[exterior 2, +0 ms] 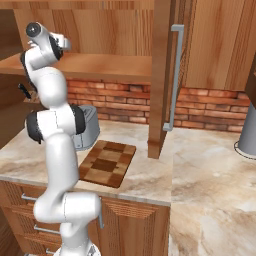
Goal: Pick the bread, place it on the cutting board, pick the jam, place it on the counter, and close the cabinet.
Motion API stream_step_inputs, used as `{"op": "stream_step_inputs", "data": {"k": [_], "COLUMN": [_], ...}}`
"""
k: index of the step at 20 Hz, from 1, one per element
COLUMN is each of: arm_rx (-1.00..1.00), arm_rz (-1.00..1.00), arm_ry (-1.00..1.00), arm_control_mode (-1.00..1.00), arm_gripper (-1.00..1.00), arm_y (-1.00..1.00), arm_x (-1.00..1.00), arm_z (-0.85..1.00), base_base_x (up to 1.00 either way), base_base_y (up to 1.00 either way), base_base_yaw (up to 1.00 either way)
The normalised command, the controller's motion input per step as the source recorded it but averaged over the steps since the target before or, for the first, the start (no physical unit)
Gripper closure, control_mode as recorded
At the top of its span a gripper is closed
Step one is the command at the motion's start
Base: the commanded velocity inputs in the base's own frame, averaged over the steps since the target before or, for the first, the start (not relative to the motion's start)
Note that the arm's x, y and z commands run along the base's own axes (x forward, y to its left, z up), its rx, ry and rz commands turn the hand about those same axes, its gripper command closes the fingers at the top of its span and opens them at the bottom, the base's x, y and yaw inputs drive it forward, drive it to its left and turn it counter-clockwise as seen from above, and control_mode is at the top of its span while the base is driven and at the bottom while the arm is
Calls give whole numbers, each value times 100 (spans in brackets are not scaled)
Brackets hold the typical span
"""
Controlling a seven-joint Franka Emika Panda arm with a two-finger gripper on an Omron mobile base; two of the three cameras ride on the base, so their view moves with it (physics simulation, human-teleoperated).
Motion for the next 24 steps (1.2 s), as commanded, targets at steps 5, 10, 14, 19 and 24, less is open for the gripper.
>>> {"op": "stream_step_inputs", "data": {"k": [5,10,14,19,24], "arm_rx": [0,0,0,0,0], "arm_rz": [0,0,0,0,0], "arm_ry": [0,0,0,0,0], "arm_control_mode": [-100,-100,-100,-100,-100], "arm_gripper": [100,100,100,100,100], "arm_y": [-31,-27,-25,-23,-25], "arm_x": [-34,-49,-59,-61,-64], "arm_z": [0,0,0,0,0], "base_base_x": [0,0,0,0,0], "base_base_y": [0,0,0,0,0], "base_base_yaw": [0,0,0,0,0]}}
